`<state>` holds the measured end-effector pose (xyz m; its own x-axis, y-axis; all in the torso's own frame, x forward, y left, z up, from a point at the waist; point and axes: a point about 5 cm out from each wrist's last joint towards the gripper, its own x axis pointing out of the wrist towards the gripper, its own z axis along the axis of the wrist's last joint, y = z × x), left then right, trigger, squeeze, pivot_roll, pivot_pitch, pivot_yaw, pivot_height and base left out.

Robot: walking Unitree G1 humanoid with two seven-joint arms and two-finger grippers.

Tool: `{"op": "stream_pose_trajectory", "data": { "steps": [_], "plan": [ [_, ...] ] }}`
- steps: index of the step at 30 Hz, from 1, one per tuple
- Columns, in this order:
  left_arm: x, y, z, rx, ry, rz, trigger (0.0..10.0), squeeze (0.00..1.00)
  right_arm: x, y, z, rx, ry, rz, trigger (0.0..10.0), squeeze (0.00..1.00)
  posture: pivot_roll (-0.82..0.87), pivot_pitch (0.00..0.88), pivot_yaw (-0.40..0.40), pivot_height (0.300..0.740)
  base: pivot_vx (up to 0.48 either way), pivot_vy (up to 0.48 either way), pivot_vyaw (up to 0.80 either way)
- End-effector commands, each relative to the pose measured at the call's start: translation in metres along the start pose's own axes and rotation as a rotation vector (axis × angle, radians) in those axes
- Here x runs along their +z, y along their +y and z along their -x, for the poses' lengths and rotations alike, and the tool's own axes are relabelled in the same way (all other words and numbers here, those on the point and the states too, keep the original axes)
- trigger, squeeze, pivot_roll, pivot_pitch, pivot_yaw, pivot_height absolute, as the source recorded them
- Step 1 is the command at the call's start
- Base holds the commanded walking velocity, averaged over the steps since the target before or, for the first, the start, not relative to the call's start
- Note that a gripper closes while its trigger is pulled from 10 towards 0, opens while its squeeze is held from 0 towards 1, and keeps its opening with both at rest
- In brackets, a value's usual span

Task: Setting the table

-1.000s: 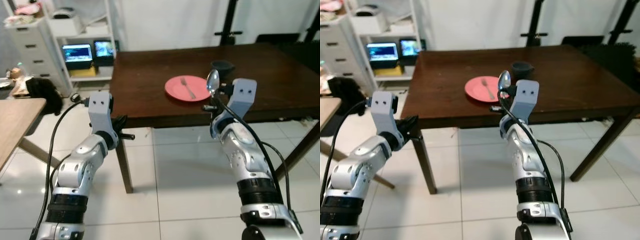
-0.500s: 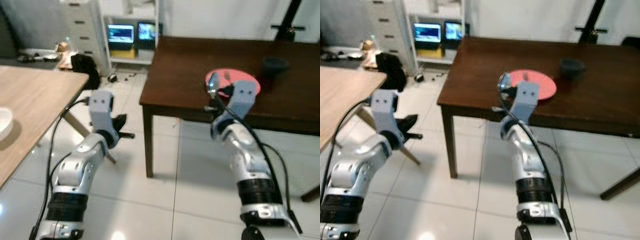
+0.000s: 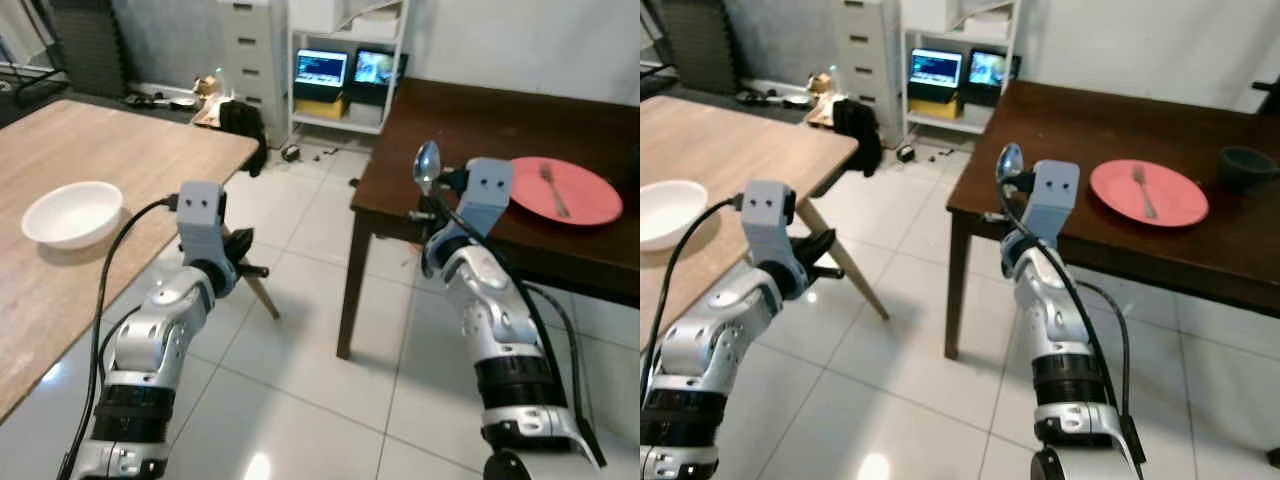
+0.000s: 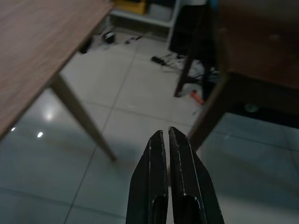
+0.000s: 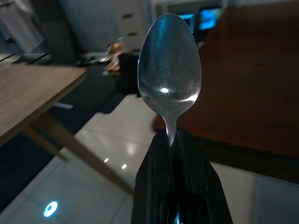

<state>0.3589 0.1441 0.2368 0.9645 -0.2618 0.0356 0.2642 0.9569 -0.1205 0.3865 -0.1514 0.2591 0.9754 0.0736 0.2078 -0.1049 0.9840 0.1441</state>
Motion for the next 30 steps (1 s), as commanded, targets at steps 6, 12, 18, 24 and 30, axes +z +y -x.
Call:
{"op": "stream_pose_trajectory", "data": {
  "steps": [6, 12, 18, 24, 30],
  "plan": [
    [-0.0056, 0.0015, 0.0014, 0.009, 0.023, -0.001, 10.0, 0.00, -0.0040, 0.0021, 0.0009, 0.006, 0.017, -0.002, 10.0, 0.00, -0.04, 0.145, 0.083, 0.740, 0.000, 0.000, 0.80],
    [-0.0064, 0.0007, 0.0019, 0.008, 0.027, -0.001, 10.0, 0.00, -0.0035, 0.0024, 0.0012, 0.006, 0.018, -0.004, 10.0, 0.00, -0.04, 0.150, 0.083, 0.740, 0.000, 0.000, 0.80],
    [-0.0066, 0.0006, 0.0019, 0.008, 0.029, -0.001, 10.0, 0.00, -0.0035, 0.0028, 0.0015, 0.006, 0.020, -0.006, 10.0, 0.00, -0.04, 0.153, 0.082, 0.740, 0.000, 0.000, 0.80],
    [-0.0072, 0.0003, 0.0020, 0.007, 0.031, 0.001, 10.0, 0.00, -0.0036, 0.0028, 0.0015, 0.007, 0.021, -0.005, 10.0, 0.00, -0.04, 0.155, 0.082, 0.740, 0.000, 0.000, 0.80],
    [-0.0072, 0.0009, 0.0019, 0.012, 0.030, 0.001, 10.0, 0.00, -0.0040, 0.0028, 0.0014, 0.008, 0.024, -0.004, 10.0, 0.00, -0.04, 0.154, 0.080, 0.740, 0.000, 0.000, 0.80]
  ]
}}
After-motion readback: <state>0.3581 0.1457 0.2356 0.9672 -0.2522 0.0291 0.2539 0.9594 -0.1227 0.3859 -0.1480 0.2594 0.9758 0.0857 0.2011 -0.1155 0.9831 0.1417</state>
